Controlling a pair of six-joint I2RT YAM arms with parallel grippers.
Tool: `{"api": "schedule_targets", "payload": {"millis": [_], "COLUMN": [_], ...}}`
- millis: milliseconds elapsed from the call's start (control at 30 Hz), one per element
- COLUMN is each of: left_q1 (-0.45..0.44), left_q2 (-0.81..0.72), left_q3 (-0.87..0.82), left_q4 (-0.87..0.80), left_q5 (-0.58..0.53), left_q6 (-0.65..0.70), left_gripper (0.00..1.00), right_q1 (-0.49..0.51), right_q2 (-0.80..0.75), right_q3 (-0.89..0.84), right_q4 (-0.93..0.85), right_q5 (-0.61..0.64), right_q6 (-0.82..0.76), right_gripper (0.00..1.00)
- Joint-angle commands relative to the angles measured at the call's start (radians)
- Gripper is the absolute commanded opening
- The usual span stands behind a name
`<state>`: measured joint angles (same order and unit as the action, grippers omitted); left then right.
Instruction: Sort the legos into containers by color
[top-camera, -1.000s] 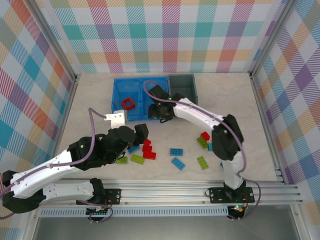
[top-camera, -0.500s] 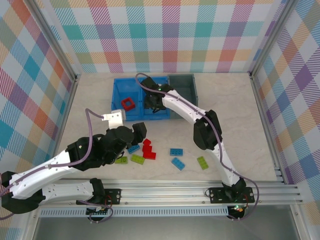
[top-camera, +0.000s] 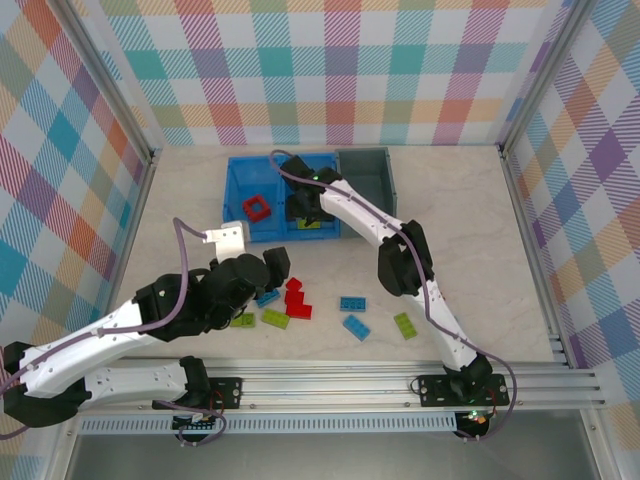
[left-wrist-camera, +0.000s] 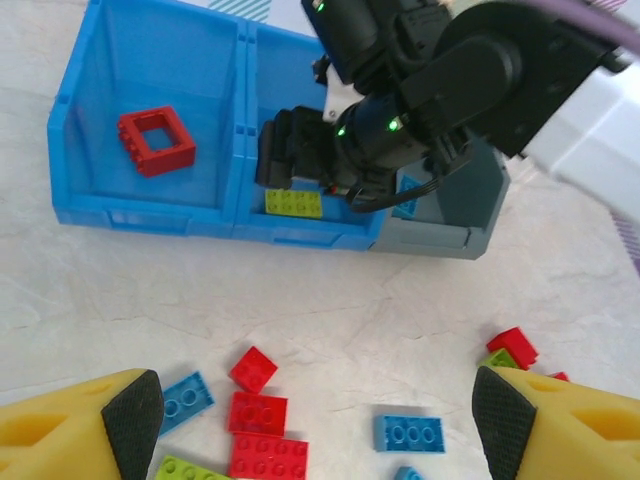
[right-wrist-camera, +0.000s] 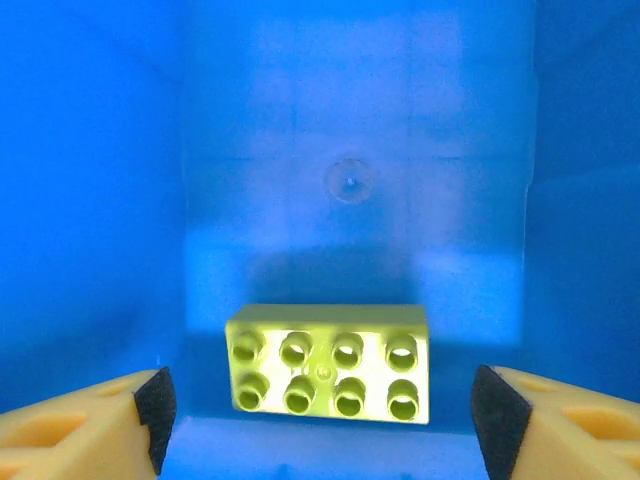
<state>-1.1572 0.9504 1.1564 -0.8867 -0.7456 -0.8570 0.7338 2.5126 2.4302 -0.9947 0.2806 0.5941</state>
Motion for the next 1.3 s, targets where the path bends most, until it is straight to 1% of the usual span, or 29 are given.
{"api": "schedule_targets", "payload": {"millis": [0,100,167,200,267,300,400,467,500,567,633,700,767,833,933,1033,1100,1267], "left_q1": [0.001,0.018,0.049,0.068,0.122,0.148,0.258,0.325,0.342,0.375,0.399,0.419,0.444,0.464,0.489,0.496,0.499,0.502], "left_q2": [0.033,0.058,0.073,0.082,0.104,0.116,0.183,0.252,0.288,0.382,0.474,0.559,0.634,0.69,0.764,0.834,0.858,0.905], "left_q3": [0.016,-0.005,-0.03,-0.039,-0.063,-0.07,-0.097,-0.1,-0.093,-0.053,-0.011,0.028,0.058,0.085,0.114,0.136,0.129,0.119], "left_q4": [-0.09,-0.103,-0.09,-0.082,-0.048,-0.034,0.031,0.075,0.09,0.091,0.079,0.065,0.058,0.049,0.057,0.043,0.063,0.08], "left_q5": [-0.021,0.022,0.083,0.116,0.215,0.257,0.439,0.555,0.588,0.65,0.699,0.735,0.764,0.759,0.794,0.776,0.773,0.764], "left_q6": [-0.044,-0.07,-0.074,-0.071,-0.041,-0.025,0.045,0.123,0.162,0.256,0.346,0.419,0.489,0.536,0.597,0.623,0.629,0.617], "left_gripper": [0.81,0.77,0.73,0.7,0.64,0.62,0.62,0.64,0.65,0.68,0.73,0.77,0.81,0.82,0.82,0.81,0.78,0.63], "right_q1": [0.009,0.02,0.031,0.037,0.047,0.051,0.06,0.062,0.063,0.064,0.068,0.075,0.086,0.099,0.12,0.138,0.142,0.148], "right_q2": [-0.064,-0.111,-0.166,-0.202,-0.31,-0.374,-0.621,-0.812,-0.897,-1.078,-1.221,-1.347,-1.45,-1.512,-1.563,-1.59,-1.599,-1.594], "right_q3": [0.044,0.062,0.048,0.027,-0.074,-0.148,-0.454,-0.715,-0.828,-1.057,-1.231,-1.371,-1.473,-1.531,-1.577,-1.585,-1.582,-1.577], "right_q4": [-0.02,-0.034,-0.04,-0.039,-0.006,0.023,0.144,0.232,0.272,0.363,0.421,0.458,0.47,0.465,0.452,0.438,0.432,0.437], "right_q5": [-0.017,-0.016,0.002,0.014,0.037,0.047,0.064,0.059,0.044,-0.024,-0.102,-0.191,-0.283,-0.36,-0.408,-0.398,-0.384,-0.379], "right_q6": [-0.007,0.004,0.011,0.013,0.015,0.016,0.022,0.028,0.025,-0.003,-0.03,-0.048,-0.058,-0.063,-0.039,-0.01,-0.003,0.004], "right_gripper": [0.79,0.77,0.74,0.73,0.71,0.7,0.7,0.7,0.7,0.7,0.7,0.72,0.73,0.74,0.75,0.75,0.75,0.75]}}
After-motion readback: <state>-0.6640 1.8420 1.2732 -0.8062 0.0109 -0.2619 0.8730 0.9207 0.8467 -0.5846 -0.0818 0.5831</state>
